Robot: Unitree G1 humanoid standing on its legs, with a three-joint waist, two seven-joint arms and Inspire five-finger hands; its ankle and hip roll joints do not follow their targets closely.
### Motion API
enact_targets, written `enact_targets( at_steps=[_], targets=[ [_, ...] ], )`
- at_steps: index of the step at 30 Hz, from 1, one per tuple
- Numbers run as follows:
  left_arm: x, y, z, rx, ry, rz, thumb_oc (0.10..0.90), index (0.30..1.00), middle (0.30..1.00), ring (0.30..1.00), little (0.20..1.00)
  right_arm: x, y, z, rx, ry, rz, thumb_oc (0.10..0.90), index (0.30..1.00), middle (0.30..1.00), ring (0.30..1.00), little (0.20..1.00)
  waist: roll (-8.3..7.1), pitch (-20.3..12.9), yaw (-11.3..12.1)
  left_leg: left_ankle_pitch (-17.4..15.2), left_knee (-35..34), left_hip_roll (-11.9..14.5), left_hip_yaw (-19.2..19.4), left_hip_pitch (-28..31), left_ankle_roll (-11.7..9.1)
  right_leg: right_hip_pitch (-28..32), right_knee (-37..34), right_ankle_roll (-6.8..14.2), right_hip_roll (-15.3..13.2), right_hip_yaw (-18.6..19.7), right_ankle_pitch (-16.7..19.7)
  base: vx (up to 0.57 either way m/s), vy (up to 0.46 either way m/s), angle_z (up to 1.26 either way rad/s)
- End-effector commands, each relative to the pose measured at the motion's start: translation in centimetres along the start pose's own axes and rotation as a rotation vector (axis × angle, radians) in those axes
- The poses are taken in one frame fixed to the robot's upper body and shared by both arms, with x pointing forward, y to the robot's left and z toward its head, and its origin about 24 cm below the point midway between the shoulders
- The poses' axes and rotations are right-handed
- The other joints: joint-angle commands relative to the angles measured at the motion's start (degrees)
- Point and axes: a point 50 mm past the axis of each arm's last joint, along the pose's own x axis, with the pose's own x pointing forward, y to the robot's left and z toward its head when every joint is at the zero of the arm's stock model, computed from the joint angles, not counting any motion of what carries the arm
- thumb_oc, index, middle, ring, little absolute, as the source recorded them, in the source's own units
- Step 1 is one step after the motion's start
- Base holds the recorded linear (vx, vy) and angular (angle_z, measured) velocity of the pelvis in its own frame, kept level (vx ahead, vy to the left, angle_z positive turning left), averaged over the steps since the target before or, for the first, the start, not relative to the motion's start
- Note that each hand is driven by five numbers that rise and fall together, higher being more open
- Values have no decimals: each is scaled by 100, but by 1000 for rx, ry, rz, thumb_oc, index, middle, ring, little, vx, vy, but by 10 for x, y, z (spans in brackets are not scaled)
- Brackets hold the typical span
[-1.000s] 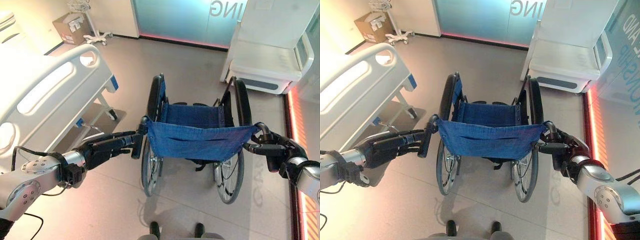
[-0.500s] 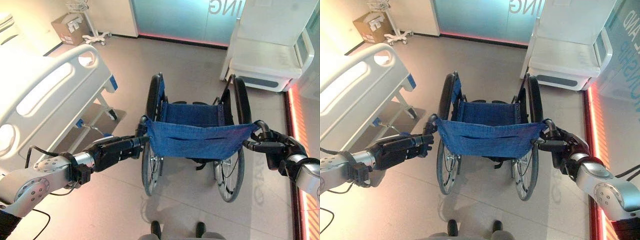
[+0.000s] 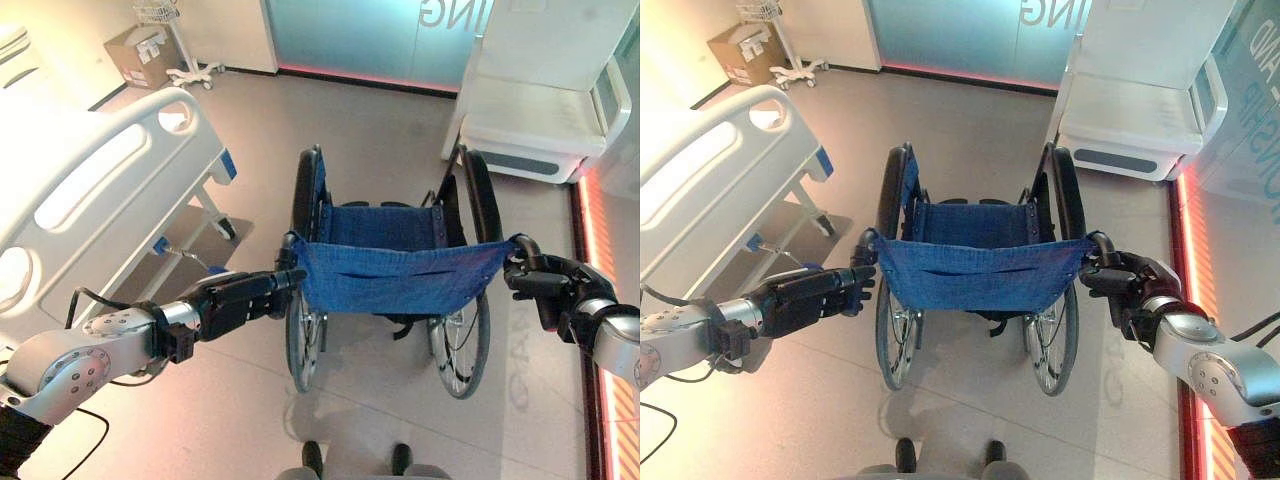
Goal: Push the wheelchair next to the bed
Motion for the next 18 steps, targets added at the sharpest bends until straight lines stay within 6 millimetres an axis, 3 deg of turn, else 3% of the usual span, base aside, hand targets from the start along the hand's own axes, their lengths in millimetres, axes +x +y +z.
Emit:
enact_targets(
  at_steps=[1, 7, 8, 9, 10, 18],
  targets=[
    [-3, -9, 49, -47, -245, -76, 800, 900, 900, 900, 900, -7, 21, 45, 7, -223, 142, 400, 300, 300, 300, 300, 11, -283, -181, 43, 65, 172, 271, 92, -226, -69, 139, 31, -78, -21, 174, 0, 0, 0],
    [6, -22, 52, -143, -292, -152, 800, 900, 900, 900, 900, -6, 27, 46, 5, -222, 157, 400, 300, 300, 300, 300, -7, -269, -225, 40, 80, 174, 276, 111, -222, -70, 172, 18, -63, 7, 164, 0, 0, 0],
    [7, -24, 53, -164, -297, -162, 593, 589, 589, 589, 589, -5, 28, 45, 5, -220, 159, 400, 300, 300, 300, 300, -7, -270, -232, 39, 79, 176, 283, 116, -223, -69, 175, 19, -65, 9, 165, 0, 0, 0],
    [8, -26, 53, -172, -300, -164, 546, 519, 519, 519, 519, -5, 29, 45, 5, -219, 161, 400, 300, 300, 300, 300, -9, -271, -236, 39, 79, 178, 290, 121, -223, -68, 175, 20, -65, 10, 165, 14, -9, -3],
    [8, -27, 55, -180, -316, -166, 400, 300, 300, 300, 300, -5, 30, 44, 4, -217, 165, 400, 300, 300, 300, 300, -12, -272, -245, 37, 79, 180, 298, 127, -222, -65, 176, 21, -65, 12, 166, 0, 0, 0],
    [9, -30, 65, -205, -407, -141, 400, 300, 300, 300, 300, -4, 34, 44, 4, -215, 173, 400, 300, 300, 300, 300, -32, -254, -262, 32, 99, 188, 280, 136, -226, -67, 202, -2, -49, 68, 151, 5, -4, -2]
  ],
)
